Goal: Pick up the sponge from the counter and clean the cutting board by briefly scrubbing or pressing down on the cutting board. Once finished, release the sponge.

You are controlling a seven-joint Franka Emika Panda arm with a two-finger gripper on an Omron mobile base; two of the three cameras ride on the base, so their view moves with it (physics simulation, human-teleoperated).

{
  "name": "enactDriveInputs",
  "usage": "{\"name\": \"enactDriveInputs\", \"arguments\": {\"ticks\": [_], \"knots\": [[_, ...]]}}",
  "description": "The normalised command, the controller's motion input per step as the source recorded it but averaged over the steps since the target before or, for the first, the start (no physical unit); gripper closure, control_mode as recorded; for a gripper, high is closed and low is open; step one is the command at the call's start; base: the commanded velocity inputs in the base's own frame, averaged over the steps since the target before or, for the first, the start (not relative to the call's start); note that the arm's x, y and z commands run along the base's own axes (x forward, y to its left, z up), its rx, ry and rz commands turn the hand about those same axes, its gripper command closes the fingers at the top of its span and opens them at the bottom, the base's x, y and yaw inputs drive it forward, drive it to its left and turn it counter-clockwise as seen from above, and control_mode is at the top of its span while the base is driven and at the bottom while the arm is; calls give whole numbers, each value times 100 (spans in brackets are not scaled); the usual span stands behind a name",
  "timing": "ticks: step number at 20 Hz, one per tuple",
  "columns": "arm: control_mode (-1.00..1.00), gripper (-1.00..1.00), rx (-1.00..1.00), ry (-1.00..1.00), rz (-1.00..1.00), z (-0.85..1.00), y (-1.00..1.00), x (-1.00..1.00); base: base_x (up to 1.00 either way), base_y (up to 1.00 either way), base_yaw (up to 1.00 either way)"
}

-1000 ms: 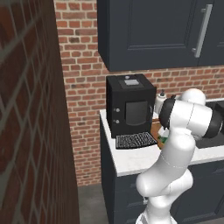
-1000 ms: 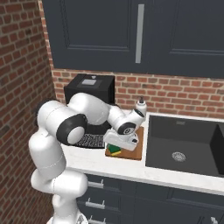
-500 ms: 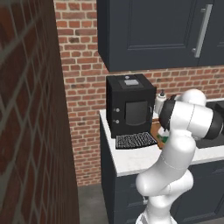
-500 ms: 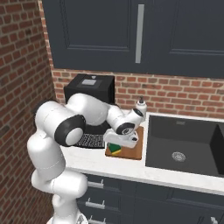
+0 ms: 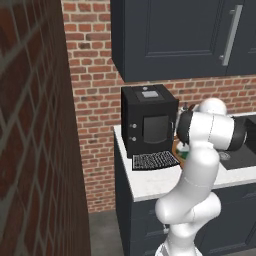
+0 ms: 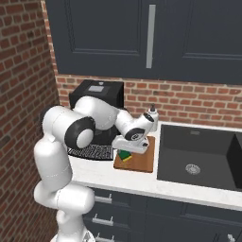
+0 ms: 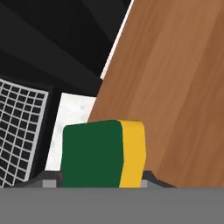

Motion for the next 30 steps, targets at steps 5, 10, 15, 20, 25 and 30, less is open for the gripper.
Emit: {"name": "enactDriveInputs", "arguments": {"ticks": [5, 10, 15, 20, 25, 30], "knots": [[-100, 100, 3, -1, 11, 0, -13, 53, 0, 0, 0], [-100, 100, 0, -6, 9, 0, -21, 29, 0, 0, 0], [-100, 100, 0, -8, 4, -4, -21, -8, 0, 0, 0], [-100, 100, -1, -3, 11, -23, -9, -68, 0, 0, 0], [-100, 100, 0, -1, 18, -21, 0, -91, 0, 0, 0], [-100, 100, 0, -6, 23, -5, -4, -80, 0, 0, 0]]}}
